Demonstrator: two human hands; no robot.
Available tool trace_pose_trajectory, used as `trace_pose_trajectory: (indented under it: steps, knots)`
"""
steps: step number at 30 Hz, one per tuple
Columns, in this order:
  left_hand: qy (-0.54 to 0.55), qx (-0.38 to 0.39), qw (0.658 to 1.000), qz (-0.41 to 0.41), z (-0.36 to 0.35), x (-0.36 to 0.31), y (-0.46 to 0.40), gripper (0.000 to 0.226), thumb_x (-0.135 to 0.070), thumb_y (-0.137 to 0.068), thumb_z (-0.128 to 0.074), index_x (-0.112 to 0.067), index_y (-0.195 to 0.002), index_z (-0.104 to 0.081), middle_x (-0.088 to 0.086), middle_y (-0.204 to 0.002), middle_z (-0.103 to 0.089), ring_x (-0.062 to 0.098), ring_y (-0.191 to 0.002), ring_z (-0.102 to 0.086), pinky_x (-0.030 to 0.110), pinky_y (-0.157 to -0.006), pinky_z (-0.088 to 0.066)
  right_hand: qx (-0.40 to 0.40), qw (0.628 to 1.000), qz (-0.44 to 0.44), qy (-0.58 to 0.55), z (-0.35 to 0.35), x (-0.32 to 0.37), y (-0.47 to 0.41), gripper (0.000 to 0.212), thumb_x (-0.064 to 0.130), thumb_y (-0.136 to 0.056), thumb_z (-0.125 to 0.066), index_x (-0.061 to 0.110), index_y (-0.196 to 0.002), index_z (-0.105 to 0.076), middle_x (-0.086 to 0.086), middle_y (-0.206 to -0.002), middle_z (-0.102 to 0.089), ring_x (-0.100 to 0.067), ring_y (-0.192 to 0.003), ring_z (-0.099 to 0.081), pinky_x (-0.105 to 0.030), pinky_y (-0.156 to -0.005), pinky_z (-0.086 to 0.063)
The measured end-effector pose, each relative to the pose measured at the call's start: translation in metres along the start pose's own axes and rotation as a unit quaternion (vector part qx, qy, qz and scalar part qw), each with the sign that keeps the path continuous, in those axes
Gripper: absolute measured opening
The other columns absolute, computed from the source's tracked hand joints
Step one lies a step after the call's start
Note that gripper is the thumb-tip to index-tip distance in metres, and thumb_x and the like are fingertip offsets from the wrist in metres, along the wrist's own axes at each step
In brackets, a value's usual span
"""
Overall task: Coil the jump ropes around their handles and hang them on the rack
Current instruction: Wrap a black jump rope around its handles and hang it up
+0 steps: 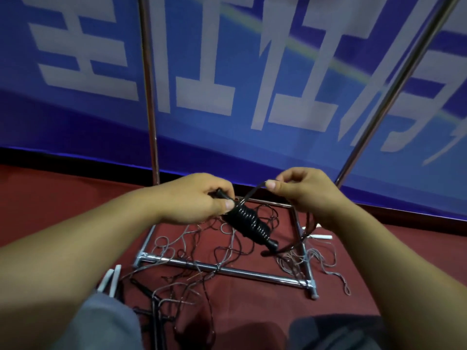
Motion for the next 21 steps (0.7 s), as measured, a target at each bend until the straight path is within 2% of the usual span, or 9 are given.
trace_pose_trajectory:
  steps: [3, 6, 9, 15, 18, 21]
  knots:
    - [-0.013, -0.008, 1.000, 0.000, -0.001, -0.003, -0.004, 0.013, -0.029, -0.097, -0.059, -0.030, -0.085, -0.064, -0.002, -0.076, -0.063, 0.011, -0.067, -0.054, 0.030, -0.068, -0.044, -0.027, 0.999, 0.004, -0.040, -0.002, -0.002, -0.007, 0.025, 0.025, -0.075, -0.086, 0.012, -0.079, -0.066, 0.010, -0.051, -0.052, -0.005, -0.046, -0.042, -0.017, -0.045, -0.036]
    - [-0.031, 0.016, 0.999, -0.007, -0.009, -0.009, -0.007, 0.014, -0.029, -0.096, -0.061, -0.030, -0.082, -0.063, -0.006, -0.071, -0.061, 0.010, -0.064, -0.052, 0.031, -0.065, -0.043, -0.046, 0.999, 0.016, -0.016, -0.006, -0.005, -0.011, 0.028, 0.030, -0.072, -0.089, 0.012, -0.078, -0.068, 0.006, -0.057, -0.052, -0.011, -0.053, -0.041, -0.023, -0.050, -0.036]
    - [-0.034, 0.017, 0.999, -0.018, -0.012, -0.016, -0.008, 0.015, -0.029, -0.096, -0.061, -0.030, -0.081, -0.062, -0.009, -0.066, -0.057, 0.007, -0.059, -0.049, 0.028, -0.061, -0.040, -0.050, 0.998, 0.022, -0.006, -0.007, -0.006, -0.012, 0.028, 0.029, -0.075, -0.086, 0.009, -0.082, -0.069, 0.004, -0.058, -0.053, -0.011, -0.054, -0.043, -0.023, -0.050, -0.038]
    - [-0.023, 0.011, 0.999, -0.045, -0.011, -0.030, -0.005, 0.019, -0.031, -0.098, -0.056, -0.029, -0.080, -0.060, -0.010, -0.068, -0.054, 0.007, -0.062, -0.047, 0.032, -0.066, -0.040, -0.039, 0.999, 0.024, -0.024, -0.008, -0.005, -0.013, 0.019, 0.021, -0.082, -0.082, 0.011, -0.090, -0.067, -0.004, -0.070, -0.059, -0.015, -0.064, -0.054, -0.029, -0.061, -0.046]
    - [0.023, 0.017, 0.998, -0.052, -0.011, -0.031, -0.004, 0.021, -0.033, -0.097, -0.057, -0.029, -0.077, -0.060, -0.010, -0.066, -0.052, 0.010, -0.063, -0.046, 0.034, -0.066, -0.040, -0.029, 0.999, 0.022, -0.031, -0.008, -0.004, -0.014, 0.025, 0.020, -0.082, -0.082, 0.014, -0.098, -0.063, -0.007, -0.073, -0.054, -0.017, -0.065, -0.050, -0.028, -0.059, -0.043]
    - [0.098, 0.012, 0.993, -0.069, -0.007, -0.033, -0.004, 0.018, -0.037, -0.089, -0.057, -0.031, -0.073, -0.061, -0.012, -0.064, -0.051, 0.010, -0.063, -0.045, 0.031, -0.066, -0.038, -0.005, 0.998, 0.025, -0.062, -0.012, -0.003, -0.013, 0.018, 0.018, -0.083, -0.081, 0.016, -0.089, -0.064, -0.009, -0.073, -0.058, -0.019, -0.065, -0.053, -0.030, -0.061, -0.044]
Point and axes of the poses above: each hand's wrist, its own y-axis away from the middle knuckle, its own z-axis out of the back of the hand, x = y × z, the point moved 5 cm from there along -y, towards the middle knuckle
